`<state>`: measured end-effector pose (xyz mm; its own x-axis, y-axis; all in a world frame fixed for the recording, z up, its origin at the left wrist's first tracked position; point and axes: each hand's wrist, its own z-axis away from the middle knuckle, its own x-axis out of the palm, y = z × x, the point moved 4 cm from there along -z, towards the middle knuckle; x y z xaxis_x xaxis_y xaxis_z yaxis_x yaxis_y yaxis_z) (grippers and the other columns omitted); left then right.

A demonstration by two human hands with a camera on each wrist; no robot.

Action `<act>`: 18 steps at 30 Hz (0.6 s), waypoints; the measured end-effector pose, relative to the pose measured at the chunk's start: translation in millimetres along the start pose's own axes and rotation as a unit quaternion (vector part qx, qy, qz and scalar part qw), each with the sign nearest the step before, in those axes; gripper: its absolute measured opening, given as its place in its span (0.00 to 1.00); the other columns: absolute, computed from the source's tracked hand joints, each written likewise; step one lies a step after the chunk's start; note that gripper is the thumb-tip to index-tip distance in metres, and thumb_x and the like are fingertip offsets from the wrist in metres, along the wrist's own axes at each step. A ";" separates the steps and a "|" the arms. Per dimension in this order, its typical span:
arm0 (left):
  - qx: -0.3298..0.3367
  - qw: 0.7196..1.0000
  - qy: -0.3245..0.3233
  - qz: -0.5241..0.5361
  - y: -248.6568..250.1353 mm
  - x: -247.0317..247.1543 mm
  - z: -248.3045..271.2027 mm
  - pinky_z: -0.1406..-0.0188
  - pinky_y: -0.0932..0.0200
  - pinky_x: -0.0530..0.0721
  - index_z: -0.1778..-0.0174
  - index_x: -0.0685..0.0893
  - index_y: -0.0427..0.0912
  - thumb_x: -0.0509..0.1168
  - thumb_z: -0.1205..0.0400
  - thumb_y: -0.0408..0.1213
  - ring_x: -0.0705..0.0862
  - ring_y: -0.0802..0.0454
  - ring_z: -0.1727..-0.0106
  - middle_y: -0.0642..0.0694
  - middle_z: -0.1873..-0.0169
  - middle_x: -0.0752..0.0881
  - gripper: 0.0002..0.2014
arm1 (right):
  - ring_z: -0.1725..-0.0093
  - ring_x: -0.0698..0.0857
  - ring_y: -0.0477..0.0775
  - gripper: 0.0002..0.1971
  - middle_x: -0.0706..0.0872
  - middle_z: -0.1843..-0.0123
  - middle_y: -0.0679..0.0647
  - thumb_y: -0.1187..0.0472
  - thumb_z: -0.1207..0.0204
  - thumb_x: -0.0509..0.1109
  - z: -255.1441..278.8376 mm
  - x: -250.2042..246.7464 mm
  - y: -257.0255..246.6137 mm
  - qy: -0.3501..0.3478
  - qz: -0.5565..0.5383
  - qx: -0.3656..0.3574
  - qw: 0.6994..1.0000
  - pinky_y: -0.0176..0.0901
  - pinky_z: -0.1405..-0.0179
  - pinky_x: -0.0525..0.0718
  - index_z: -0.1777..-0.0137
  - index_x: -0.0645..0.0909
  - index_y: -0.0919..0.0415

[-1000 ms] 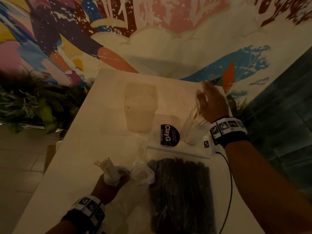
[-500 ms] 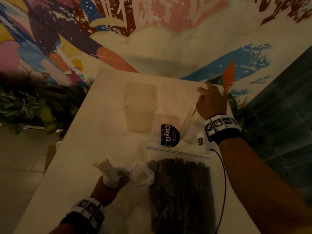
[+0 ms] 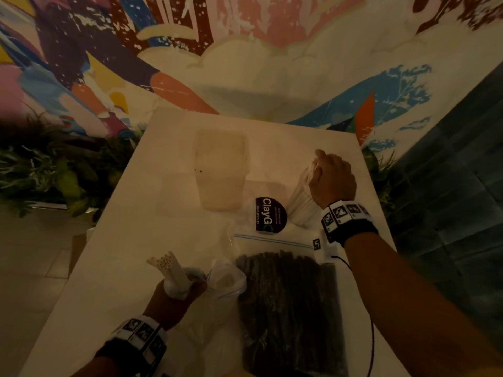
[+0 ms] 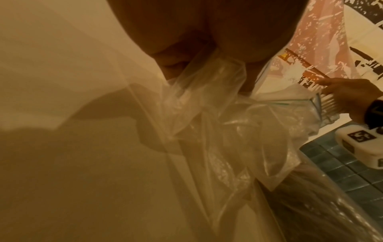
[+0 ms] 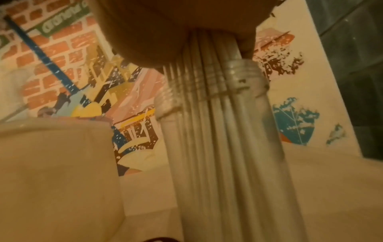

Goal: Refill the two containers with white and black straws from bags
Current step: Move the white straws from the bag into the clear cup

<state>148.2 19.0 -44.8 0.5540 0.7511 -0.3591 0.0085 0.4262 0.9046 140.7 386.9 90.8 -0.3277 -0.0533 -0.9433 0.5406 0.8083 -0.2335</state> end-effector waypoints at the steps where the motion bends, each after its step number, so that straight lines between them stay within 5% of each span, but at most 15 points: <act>1: -0.001 1.000 0.001 -0.003 -1.2 0.4 -0.5 0.44 0.48 0.83 0.60 0.83 0.72 0.72 0.31 0.43 0.85 0.47 0.51 0.54 0.59 0.88 0.13 | 0.33 0.73 0.69 0.25 0.76 0.29 0.63 0.56 0.20 0.53 1.0 -0.2 0.0 0.012 0.002 -0.009 1.000 0.60 0.41 0.75 0.22 0.69 0.55; 5: -0.008 1.000 0.008 -0.004 -12.6 0.1 -0.6 0.44 0.46 0.84 0.56 0.83 0.69 0.67 0.36 0.59 0.86 0.50 0.51 0.57 0.59 0.88 0.13 | 0.26 0.68 0.67 0.28 0.69 0.23 0.60 0.45 0.17 0.49 -5.2 3.5 -0.1 -0.055 0.040 -0.012 0.998 0.65 0.31 0.69 0.20 0.64 0.57; 9: -0.018 1.000 0.001 -0.017 -24.2 1.9 -5.0 0.45 0.43 0.84 0.53 0.82 0.66 0.65 0.35 0.61 0.86 0.51 0.50 0.54 0.54 0.88 0.15 | 0.16 0.45 0.68 0.42 0.46 0.14 0.58 0.27 0.23 0.46 -10.2 4.5 3.8 -0.185 0.148 0.018 0.971 0.79 0.24 0.44 0.16 0.45 0.52; 11: -0.020 1.000 0.001 -0.018 -25.4 1.4 -4.2 0.44 0.42 0.84 0.53 0.82 0.68 0.65 0.34 0.61 0.86 0.51 0.50 0.54 0.54 0.88 0.14 | 0.17 0.39 0.70 0.47 0.40 0.14 0.61 0.24 0.27 0.49 -5.9 -4.8 2.0 -0.161 0.160 0.020 0.974 0.79 0.25 0.39 0.16 0.41 0.52; 13: -0.014 1.000 0.004 -0.019 -19.5 0.7 -1.1 0.44 0.44 0.84 0.54 0.81 0.71 0.65 0.35 0.61 0.85 0.51 0.50 0.55 0.54 0.87 0.13 | 0.17 0.45 0.71 0.47 0.48 0.15 0.65 0.28 0.27 0.57 6.4 -22.8 -10.5 -0.024 0.095 -0.010 0.995 0.76 0.24 0.43 0.16 0.50 0.56; 15: -0.017 1.000 -0.005 -0.022 -13.9 1.3 1.0 0.43 0.45 0.83 0.55 0.78 0.75 0.65 0.33 0.60 0.85 0.50 0.50 0.55 0.54 0.86 0.12 | 0.20 0.62 0.66 0.39 0.66 0.20 0.63 0.37 0.28 0.65 34.2 -32.7 -34.6 0.097 -0.053 -0.075 0.991 0.66 0.23 0.58 0.22 0.66 0.58; 16: -0.022 0.999 -0.013 -0.022 -9.1 1.6 2.5 0.43 0.46 0.83 0.55 0.77 0.77 0.65 0.32 0.59 0.84 0.49 0.50 0.55 0.54 0.86 0.11 | 0.25 0.71 0.61 0.35 0.74 0.24 0.59 0.40 0.29 0.67 51.6 -29.1 -50.2 0.086 -0.131 -0.097 0.983 0.57 0.26 0.67 0.26 0.71 0.58; 18: -0.017 1.000 -0.009 -0.022 -8.3 1.7 2.4 0.44 0.44 0.83 0.54 0.76 0.78 0.65 0.33 0.62 0.84 0.48 0.50 0.52 0.54 0.86 0.12 | 0.40 0.80 0.48 0.28 0.82 0.36 0.50 0.44 0.31 0.71 88.3 -8.9 -84.0 -0.063 -0.246 -0.116 0.960 0.43 0.40 0.78 0.32 0.79 0.55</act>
<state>151.0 15.6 -52.4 0.5679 0.7229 -0.3936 0.0041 0.4757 0.8796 166.7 267.7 97.9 -0.3946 -0.5203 -0.7573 0.1537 0.7752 -0.6127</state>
